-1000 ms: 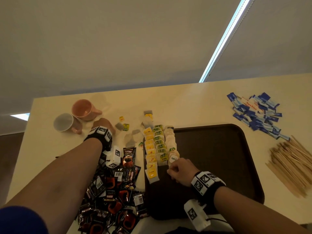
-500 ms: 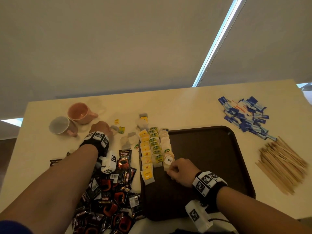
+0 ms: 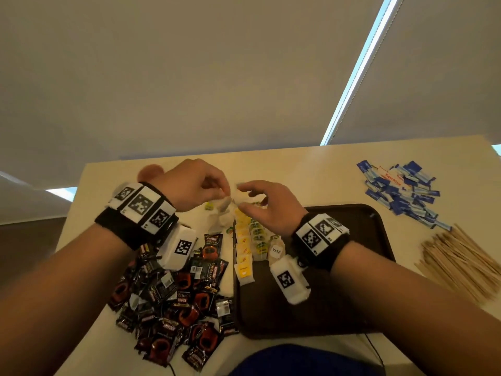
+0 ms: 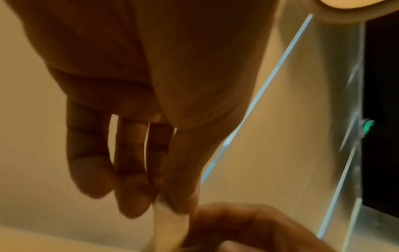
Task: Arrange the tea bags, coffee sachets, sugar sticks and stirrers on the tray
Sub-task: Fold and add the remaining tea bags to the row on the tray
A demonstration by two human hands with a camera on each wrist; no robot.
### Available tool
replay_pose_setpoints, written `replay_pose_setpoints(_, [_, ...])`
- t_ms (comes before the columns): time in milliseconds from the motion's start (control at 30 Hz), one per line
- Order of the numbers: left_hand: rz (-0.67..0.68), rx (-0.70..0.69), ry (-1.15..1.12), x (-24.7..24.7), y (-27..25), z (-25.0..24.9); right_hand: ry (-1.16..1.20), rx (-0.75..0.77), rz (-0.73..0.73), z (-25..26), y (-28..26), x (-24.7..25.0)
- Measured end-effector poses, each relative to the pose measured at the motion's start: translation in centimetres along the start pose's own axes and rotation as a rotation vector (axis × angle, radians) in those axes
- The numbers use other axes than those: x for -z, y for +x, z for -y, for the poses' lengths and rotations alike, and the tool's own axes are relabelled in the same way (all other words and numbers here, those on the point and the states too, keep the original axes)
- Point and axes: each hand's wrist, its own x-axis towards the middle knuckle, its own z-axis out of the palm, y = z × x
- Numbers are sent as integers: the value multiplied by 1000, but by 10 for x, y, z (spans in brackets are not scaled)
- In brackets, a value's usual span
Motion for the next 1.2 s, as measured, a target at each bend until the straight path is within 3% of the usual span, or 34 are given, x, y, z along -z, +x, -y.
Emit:
replay_pose_setpoints(100, [59, -91, -117, 7, -13, -24, 91, 60, 96, 10, -1, 4])
replay_pose_setpoints(200, [-23, -115, -251, 0, -18, -31, 281, 57, 77, 14, -13, 7])
replay_pose_setpoints(533, [-340, 97, -863, -69, -30, -23, 470, -109, -66, 3, -39, 8])
replay_pose_setpoints(667, [-340, 144, -1042, -72, -24, -23, 483, -146, -115, 3, -41, 6])
replay_pose_setpoints(767, [-303, 149, -1065, -75, -21, -22, 513, -162, -140, 5, -40, 6])
replay_pose_setpoints(1000, [-406, 196, -1128, -68, -5, -27, 594, -240, -127, -2, -43, 3])
replay_pose_setpoints(1200, [-382, 194, -1124, -62, 6, -31, 625, -246, 28, -9, -53, -5])
